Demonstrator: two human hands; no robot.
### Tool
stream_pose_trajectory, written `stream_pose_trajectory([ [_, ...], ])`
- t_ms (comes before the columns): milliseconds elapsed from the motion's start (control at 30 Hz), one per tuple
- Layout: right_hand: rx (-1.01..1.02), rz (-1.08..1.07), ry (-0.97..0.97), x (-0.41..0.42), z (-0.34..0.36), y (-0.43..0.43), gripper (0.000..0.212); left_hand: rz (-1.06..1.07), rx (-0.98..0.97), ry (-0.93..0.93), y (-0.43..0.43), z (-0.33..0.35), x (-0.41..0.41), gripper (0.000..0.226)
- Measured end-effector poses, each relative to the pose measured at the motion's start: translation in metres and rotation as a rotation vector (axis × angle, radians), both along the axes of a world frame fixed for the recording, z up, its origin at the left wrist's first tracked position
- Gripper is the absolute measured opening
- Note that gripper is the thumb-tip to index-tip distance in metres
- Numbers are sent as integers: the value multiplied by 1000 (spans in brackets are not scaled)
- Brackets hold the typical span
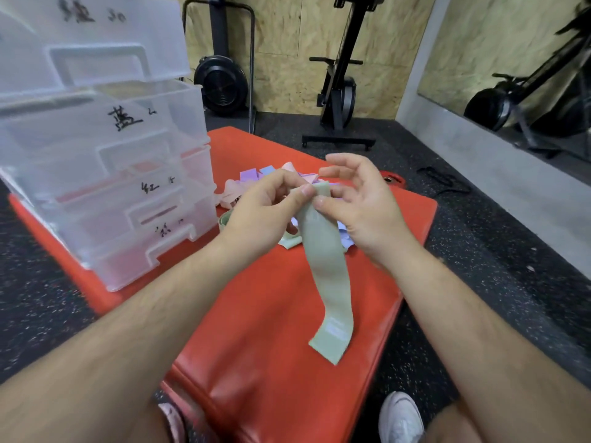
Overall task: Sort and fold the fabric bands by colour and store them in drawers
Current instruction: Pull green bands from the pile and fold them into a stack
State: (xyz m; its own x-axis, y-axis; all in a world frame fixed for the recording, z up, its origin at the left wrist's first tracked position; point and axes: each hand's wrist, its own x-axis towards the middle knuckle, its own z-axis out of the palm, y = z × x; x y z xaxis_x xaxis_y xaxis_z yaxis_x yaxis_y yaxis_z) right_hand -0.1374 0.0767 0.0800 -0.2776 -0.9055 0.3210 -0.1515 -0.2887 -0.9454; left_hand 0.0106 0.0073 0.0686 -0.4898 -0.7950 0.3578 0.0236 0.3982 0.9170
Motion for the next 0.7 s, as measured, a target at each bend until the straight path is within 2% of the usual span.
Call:
stream_pose_trajectory([
  [67,164,-22,17,-1,-12,-3,40,20,24,-3,-2,-6,2,11],
  [133,265,-20,87,-2,-25,-6,14,59,16,-64,-3,-11,6,12],
  [167,282,-23,148,-1,-29,-6,7,81,13,-104,-3,-13,8,15],
  [300,298,-16,319,4,-37,-9,17,97,28,-218,-4,-17,15,15],
  [500,359,89,372,16,-44,-11,25,45,93,-224,-9,-23,27,12],
  [633,368,138,380,25,-49,-14,51,43,78,-268,-10,-26,37,13],
  [700,392,217,333,25,-51,-15,40,80,79,-265,-13,-30,42,15],
])
